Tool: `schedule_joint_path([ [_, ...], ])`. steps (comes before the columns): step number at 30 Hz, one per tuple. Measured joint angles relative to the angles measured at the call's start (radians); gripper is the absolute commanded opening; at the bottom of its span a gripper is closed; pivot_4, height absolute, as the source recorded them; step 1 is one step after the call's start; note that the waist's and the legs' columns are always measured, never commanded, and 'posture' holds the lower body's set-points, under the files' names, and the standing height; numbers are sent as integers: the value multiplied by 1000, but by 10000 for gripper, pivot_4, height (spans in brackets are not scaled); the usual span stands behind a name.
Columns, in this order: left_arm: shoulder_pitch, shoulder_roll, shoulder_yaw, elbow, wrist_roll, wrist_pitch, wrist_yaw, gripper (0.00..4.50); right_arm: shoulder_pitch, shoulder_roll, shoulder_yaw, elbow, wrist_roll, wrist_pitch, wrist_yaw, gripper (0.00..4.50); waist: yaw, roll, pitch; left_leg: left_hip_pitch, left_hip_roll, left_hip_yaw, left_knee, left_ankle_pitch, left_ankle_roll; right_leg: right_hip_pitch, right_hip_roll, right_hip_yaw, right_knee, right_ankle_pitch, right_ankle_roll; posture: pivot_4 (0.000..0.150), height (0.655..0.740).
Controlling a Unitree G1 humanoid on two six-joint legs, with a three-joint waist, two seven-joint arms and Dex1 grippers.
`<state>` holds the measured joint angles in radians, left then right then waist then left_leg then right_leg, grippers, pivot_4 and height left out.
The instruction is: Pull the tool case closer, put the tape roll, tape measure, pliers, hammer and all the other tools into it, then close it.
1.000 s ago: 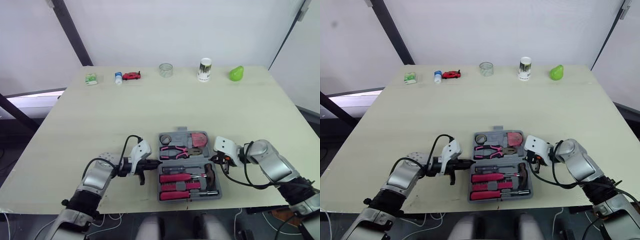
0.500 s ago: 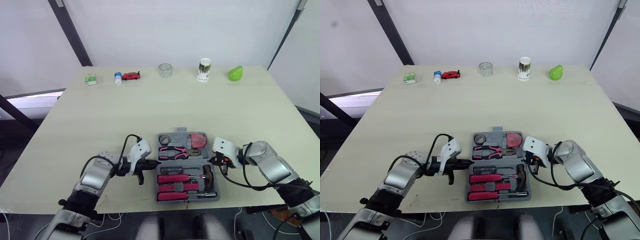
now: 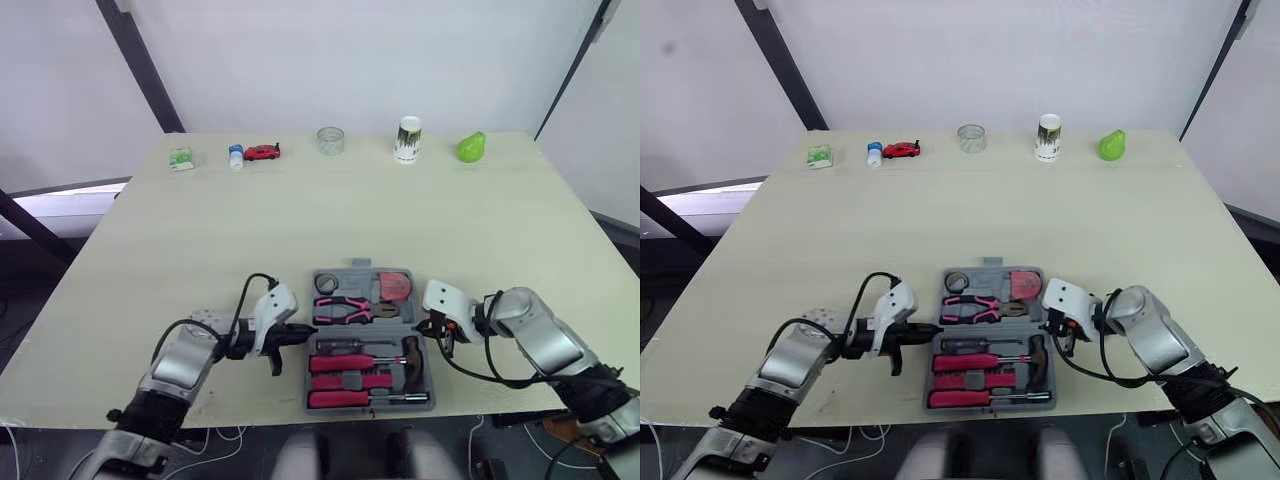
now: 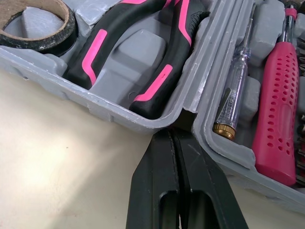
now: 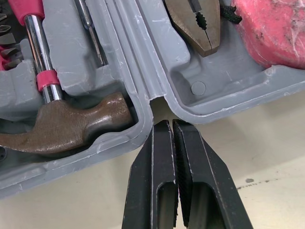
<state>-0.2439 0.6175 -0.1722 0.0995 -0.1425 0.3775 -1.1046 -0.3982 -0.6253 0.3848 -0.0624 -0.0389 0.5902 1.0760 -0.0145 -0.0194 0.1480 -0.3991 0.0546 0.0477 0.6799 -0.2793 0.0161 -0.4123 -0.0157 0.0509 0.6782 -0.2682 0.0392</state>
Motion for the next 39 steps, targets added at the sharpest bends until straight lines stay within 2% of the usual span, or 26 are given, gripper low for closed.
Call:
schedule_joint_path([
  [24,18,-12,-7,13,3,-57,-1,638,10,-17,-7,1,7,-8,4,1229,4,0,0,0,0,0,2,0,0,1,-1,0,0,0,0,1500,7400],
  [39,15,-27,-6,112,4,-209,-26,638,17,-20,-12,-5,9,-6,1,1229,5,0,0,0,0,0,2,0,0,1,-1,0,0,0,0,1500,7400],
])
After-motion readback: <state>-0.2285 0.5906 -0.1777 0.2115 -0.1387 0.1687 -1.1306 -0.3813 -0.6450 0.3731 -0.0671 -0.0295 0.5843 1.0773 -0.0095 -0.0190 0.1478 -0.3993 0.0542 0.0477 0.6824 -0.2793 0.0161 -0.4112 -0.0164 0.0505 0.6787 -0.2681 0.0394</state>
